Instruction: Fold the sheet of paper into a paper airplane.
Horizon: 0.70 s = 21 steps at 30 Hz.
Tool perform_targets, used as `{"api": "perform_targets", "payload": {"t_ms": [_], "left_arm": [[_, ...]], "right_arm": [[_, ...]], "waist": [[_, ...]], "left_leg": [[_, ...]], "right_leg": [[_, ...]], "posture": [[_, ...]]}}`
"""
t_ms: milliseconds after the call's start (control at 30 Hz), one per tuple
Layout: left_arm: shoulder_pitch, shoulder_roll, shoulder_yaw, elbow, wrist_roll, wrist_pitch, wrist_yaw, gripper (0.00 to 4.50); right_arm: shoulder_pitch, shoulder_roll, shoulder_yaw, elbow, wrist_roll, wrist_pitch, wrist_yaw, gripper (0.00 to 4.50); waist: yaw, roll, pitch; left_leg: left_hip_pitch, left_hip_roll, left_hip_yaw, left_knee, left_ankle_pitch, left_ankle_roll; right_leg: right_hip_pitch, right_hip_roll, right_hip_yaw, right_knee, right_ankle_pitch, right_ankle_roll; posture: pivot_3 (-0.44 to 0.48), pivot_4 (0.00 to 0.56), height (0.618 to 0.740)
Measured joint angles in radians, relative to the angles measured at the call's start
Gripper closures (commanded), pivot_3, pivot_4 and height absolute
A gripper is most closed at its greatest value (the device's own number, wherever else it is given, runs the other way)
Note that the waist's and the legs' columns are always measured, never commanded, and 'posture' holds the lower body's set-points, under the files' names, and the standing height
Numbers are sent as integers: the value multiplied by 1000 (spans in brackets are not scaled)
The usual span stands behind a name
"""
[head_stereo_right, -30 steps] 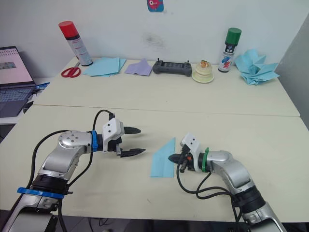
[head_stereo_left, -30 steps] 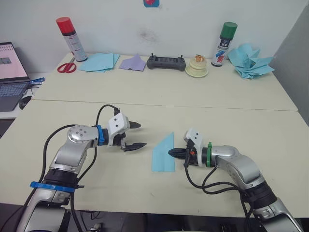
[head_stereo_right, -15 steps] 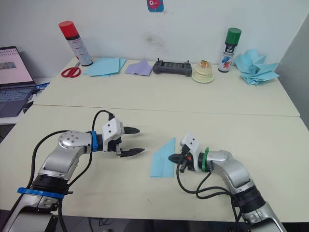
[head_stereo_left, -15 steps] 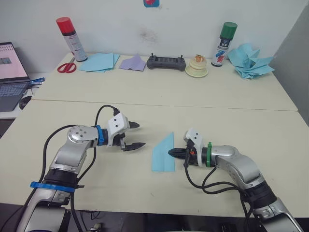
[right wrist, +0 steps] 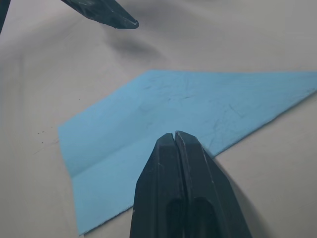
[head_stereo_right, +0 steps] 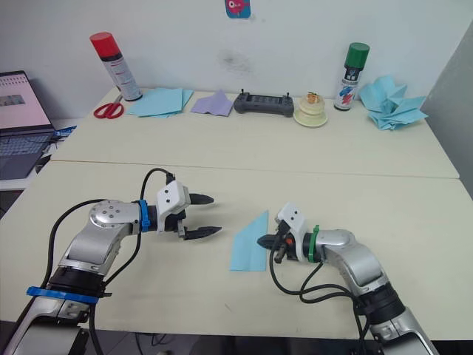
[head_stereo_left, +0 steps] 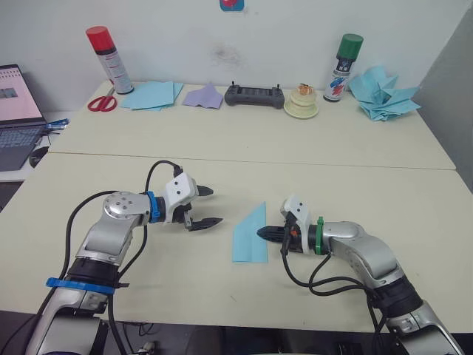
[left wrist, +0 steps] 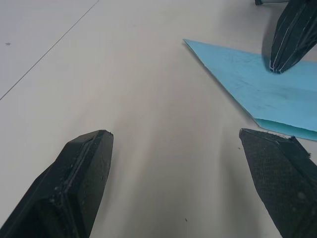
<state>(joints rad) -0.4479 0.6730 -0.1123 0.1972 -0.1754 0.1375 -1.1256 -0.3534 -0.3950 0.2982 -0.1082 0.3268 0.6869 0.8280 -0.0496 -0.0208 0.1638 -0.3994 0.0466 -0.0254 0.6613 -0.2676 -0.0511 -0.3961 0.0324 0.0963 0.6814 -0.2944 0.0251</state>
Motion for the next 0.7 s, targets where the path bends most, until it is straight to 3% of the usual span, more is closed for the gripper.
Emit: {"api": "perform_targets", "payload": {"t_ms": [700], "left_arm": [[-20, 0, -2, 11, 7, -14, -7, 23]], "right_arm": [[-3, 0, 0, 3, 2, 1, 0, 4500]], "waist": [[0, 0, 0]], "left_leg": [[0, 0, 0, 0, 0, 0]], "right_leg": [[0, 0, 0, 0, 0, 0]], "posture": [[0, 150, 740]]}}
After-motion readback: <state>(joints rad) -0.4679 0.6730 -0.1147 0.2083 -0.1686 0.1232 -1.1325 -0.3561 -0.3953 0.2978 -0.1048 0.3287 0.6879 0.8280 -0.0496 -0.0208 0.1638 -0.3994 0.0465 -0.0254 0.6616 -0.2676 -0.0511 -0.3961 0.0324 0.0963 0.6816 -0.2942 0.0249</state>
